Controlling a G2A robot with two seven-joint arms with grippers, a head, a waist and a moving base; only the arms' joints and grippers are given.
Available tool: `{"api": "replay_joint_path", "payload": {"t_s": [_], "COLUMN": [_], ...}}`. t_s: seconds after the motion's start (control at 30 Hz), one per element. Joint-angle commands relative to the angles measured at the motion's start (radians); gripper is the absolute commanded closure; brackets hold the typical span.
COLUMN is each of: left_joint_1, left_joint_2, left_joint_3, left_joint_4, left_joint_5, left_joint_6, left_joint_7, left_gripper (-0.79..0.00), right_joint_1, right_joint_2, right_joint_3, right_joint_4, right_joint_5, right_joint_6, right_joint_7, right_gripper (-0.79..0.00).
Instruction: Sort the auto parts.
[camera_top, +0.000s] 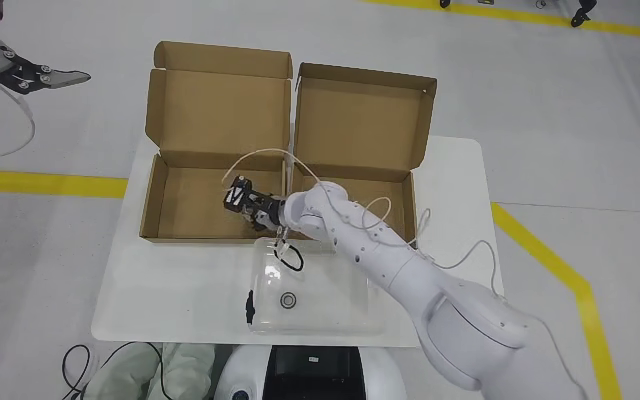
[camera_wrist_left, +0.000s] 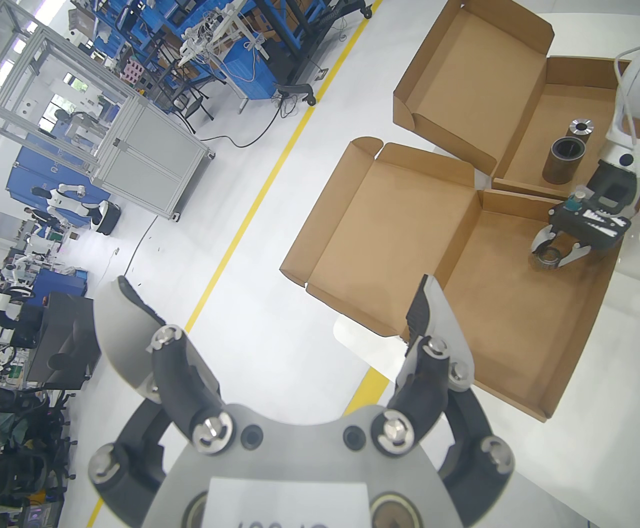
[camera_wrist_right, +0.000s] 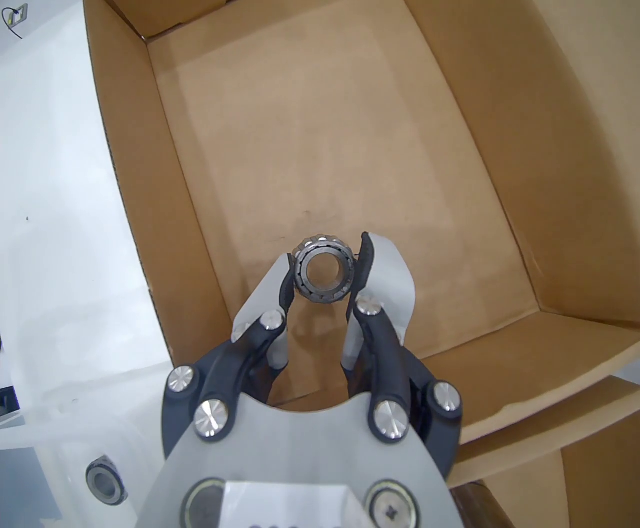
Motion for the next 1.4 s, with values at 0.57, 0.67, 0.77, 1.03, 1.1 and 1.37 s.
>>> {"api": "replay_joint_path", "payload": {"t_s": [0.57,0.67,0.77,1.03,1.1,1.37], "left_joint_1": [0.0,0.0,0.0,0.0,0.0,0.0], "left_joint_2": [0.0,0.0,0.0,0.0,0.0,0.0], "left_joint_3": [0.0,0.0,0.0,0.0,0.0,0.0], "left_joint_4": [0.0,0.0,0.0,0.0,0.0,0.0], "left_joint_5": [0.0,0.0,0.0,0.0,0.0,0.0], "left_joint_6": [0.0,0.0,0.0,0.0,0.0,0.0], "left_joint_7": [0.0,0.0,0.0,0.0,0.0,0.0], "left_gripper": [-0.785,-0.785,-0.785,-0.785,-0.785,-0.785], "right_joint_1": [0.019,-0.001,-0.039,-0.233,-0.293,-0.513], "right_joint_2": [-0.024,0.0,0.033,0.155,0.185,0.279], "right_joint_3": [0.034,0.052,0.077,0.192,0.223,0.343], "right_joint_4": [-0.04,-0.122,-0.233,-0.625,-0.712,-0.949], "right_joint_5": [-0.053,-0.079,-0.111,-0.209,-0.233,-0.294], "right_joint_6": [-0.102,-0.122,-0.143,-0.225,-0.263,-0.391], "right_joint_7": [-0.078,-0.053,-0.012,0.159,0.213,0.308], "right_gripper": [-0.262,-0.259,-0.268,-0.274,-0.271,-0.274]}}
